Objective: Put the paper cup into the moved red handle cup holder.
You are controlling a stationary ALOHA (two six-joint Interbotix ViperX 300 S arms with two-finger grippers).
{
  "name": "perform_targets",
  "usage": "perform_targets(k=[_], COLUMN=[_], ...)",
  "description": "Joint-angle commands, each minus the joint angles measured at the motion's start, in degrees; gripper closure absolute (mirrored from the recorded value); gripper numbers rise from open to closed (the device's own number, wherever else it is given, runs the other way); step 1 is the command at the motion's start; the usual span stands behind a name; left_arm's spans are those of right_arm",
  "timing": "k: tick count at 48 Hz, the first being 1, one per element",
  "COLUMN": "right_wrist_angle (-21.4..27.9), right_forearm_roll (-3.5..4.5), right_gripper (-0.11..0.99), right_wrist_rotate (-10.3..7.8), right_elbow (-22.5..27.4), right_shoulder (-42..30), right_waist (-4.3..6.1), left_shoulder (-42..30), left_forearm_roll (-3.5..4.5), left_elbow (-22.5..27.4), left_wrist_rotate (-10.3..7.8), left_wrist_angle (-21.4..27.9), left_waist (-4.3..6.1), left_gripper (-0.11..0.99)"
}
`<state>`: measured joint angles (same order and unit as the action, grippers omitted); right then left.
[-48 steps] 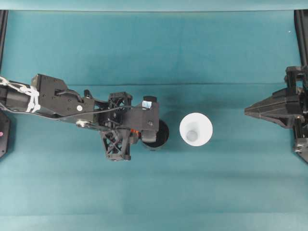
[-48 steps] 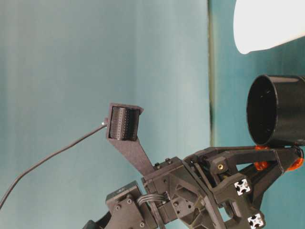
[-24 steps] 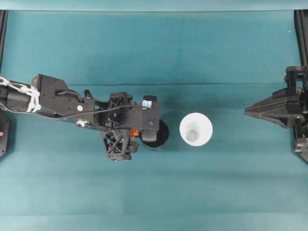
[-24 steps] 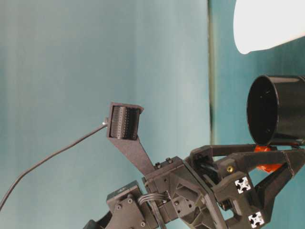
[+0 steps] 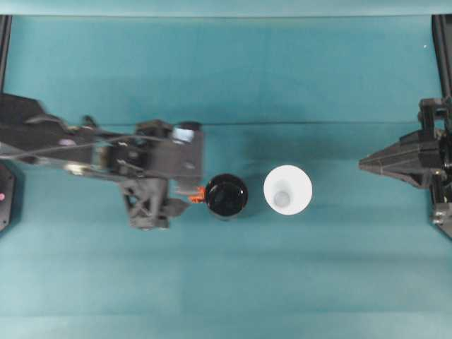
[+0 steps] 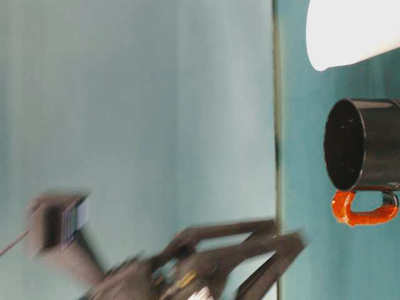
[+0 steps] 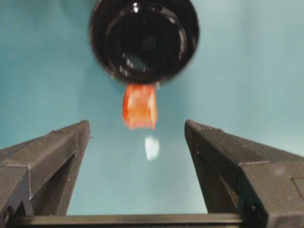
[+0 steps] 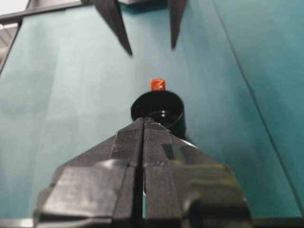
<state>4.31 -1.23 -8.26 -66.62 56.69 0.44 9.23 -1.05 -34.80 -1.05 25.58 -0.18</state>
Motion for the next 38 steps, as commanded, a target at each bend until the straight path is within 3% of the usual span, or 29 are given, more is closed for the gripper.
perform_targets(k=[1,7,14,17,31,38], right_wrist_angle=[0.4,2.5,5.0,6.0,11.8,17.8], right_forearm_roll=[-0.18,-1.23,-1.05,-0.88,-0.97,-1.23], right_gripper=[0.98,0.98,0.98,0.99,0.95,0.78], right_wrist_rotate=[-0.62,-2.72,-6.86,-7.03,-7.29,-7.56], right_elbow=[1.1,1.2,1.9,2.5,8.2,11.5], right_shoulder=[-0.4,-1.0,-2.5,-3.6,-10.2,-14.0], right_waist=[0.18,1.23,3.16,3.6,3.6,3.69], left_shoulder=[4.7,8.8,12.5,13.4,15.3,15.8], left_forearm_roll=[-0.09,-0.09,-0.18,-0.09,-0.09,-0.18], left_elbow=[-1.4,-4.5,-6.7,-7.2,-8.6,-8.9], left_wrist_rotate=[0.0,0.26,0.35,0.35,0.35,0.35], left_wrist_angle=[-0.2,-0.2,-0.2,-0.2,-0.2,-0.2], left_waist=[0.35,0.62,0.79,0.79,0.79,0.79], left_gripper=[-0.02,-0.01,-0.01,-0.01,-0.01,-0.01])
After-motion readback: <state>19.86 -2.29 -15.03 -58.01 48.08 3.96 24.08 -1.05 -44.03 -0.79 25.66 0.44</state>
